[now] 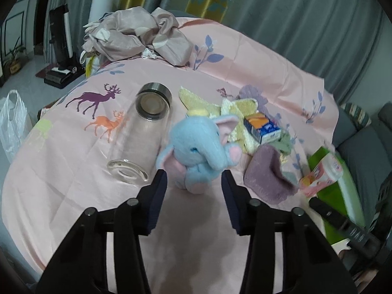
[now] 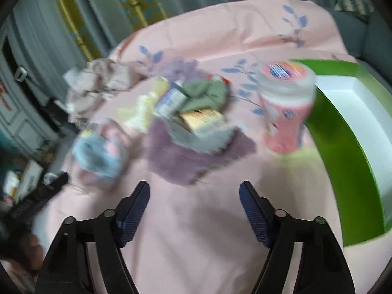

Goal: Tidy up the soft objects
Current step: 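Grasp the blue plush elephant with the right gripper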

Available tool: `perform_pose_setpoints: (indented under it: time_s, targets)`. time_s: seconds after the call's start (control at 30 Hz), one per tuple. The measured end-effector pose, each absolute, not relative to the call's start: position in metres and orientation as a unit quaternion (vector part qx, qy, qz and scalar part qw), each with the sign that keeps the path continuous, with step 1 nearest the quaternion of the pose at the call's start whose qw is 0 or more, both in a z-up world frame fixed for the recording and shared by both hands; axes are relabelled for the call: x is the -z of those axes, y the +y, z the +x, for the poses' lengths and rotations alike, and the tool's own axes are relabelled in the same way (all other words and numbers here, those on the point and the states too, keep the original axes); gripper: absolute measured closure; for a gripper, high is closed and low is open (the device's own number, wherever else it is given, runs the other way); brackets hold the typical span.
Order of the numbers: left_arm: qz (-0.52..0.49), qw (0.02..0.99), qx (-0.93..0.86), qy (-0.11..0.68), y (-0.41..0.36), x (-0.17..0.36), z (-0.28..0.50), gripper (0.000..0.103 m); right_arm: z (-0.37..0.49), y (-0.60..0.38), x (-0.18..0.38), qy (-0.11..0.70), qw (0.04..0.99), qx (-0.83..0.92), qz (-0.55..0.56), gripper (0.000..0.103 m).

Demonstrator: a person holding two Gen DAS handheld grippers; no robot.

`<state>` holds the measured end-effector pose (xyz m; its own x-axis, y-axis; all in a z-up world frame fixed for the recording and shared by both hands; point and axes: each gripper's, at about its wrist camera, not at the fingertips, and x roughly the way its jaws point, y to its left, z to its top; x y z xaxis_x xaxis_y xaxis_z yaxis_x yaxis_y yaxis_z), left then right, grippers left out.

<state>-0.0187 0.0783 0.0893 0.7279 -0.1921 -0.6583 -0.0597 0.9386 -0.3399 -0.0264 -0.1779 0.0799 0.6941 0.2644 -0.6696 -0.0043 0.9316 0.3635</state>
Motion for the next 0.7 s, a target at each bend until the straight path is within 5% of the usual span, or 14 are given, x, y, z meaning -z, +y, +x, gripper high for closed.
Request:
perform_pose_setpoints:
  time_s: [0.23, 0.7]
  targets:
    - [-0.223, 0.905, 0.005, 0.362, 0.112, -0.097, -0.018, 0.060, 0.016, -0.122, -0.120, 0.405, 0.879, -0.181, 0.175, 0.032]
    - [-0.241, 0.879, 0.000, 0.412, 0.121, -0.082, -0.009, 0.060, 0.074, -0.026, -0.093, 0.437, 0.848, -0.260, 0.147, 0.031]
